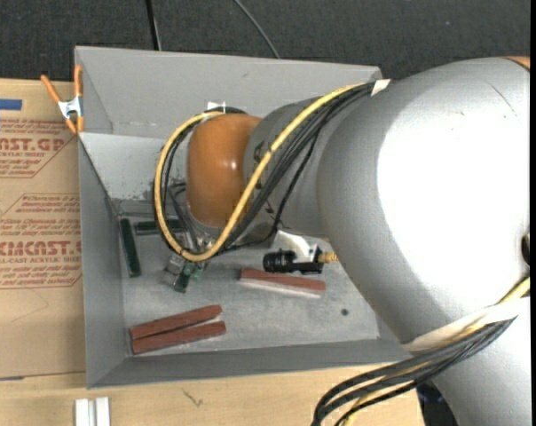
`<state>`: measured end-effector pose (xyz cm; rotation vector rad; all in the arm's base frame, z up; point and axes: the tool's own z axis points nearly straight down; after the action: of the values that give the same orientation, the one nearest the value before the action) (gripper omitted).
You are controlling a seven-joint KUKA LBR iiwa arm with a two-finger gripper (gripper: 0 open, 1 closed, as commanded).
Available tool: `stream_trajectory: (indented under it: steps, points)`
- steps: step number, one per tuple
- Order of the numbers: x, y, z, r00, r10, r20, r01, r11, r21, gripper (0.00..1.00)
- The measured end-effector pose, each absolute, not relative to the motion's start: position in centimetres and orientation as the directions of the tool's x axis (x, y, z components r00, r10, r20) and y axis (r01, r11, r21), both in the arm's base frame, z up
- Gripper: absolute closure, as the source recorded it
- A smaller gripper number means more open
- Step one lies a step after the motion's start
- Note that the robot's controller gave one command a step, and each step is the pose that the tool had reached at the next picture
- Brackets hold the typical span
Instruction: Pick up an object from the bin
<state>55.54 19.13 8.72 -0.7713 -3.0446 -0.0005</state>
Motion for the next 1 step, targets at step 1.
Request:
stream_trajectory:
  steps: [1]
  points:
    - [56.59,20.17,14.57,-0.875,0.483,0.003,0.483,0.875,-0.003,1.00]
